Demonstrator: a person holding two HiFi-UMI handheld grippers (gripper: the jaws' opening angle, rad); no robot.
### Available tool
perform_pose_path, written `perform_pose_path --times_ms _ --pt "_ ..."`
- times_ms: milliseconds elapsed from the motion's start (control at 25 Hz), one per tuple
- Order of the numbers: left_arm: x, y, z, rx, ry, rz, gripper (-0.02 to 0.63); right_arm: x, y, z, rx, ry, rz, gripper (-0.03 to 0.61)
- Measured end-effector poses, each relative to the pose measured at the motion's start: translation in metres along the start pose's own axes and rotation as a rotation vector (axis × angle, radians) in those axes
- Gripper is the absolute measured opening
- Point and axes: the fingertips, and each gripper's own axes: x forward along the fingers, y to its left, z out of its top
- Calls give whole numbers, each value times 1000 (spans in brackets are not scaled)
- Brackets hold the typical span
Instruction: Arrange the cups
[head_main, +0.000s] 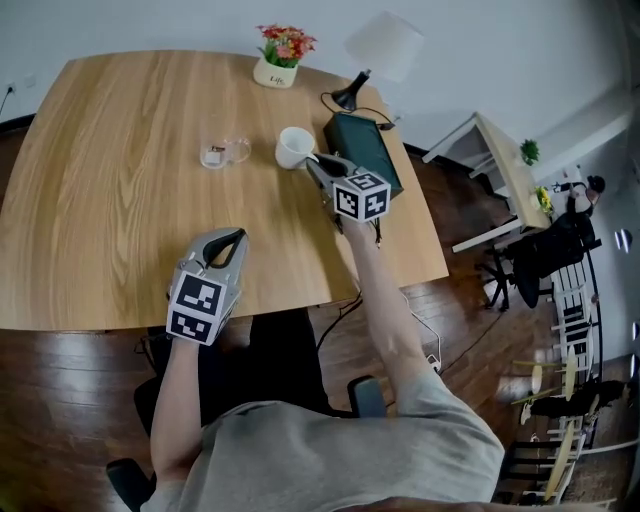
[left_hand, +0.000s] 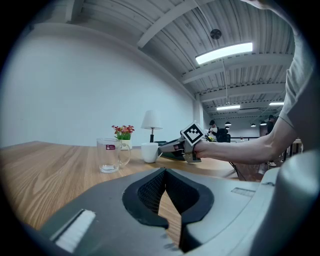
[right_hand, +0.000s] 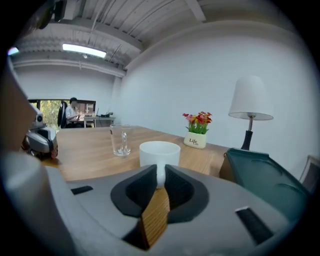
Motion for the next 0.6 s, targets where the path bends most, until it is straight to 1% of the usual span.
perform_pose_path --times_ms 80,200,320,440,480,520,600 --pt "-1 0 -1 -2 0 1 10 -9 -4 4 65 -43 6 63" --pt "-2 1 -4 2 5 4 10 -32 -18 25 121 -122 -3 64" --pt "0 1 -4 6 7 3 11 -61 -48 60 194 -225 -13 64" --pt "1 1 -4 5 7 2 11 -93 -88 90 240 -300 -72 64" --pt "0 1 -4 6 8 1 10 -101 -103 94 237 -303 -98 64" --pt "0 2 -4 6 8 1 11 -105 -119 94 223 -286 -131 64" --pt "1 2 -5 6 8 2 11 -106 -155 76 180 -187 -207 64"
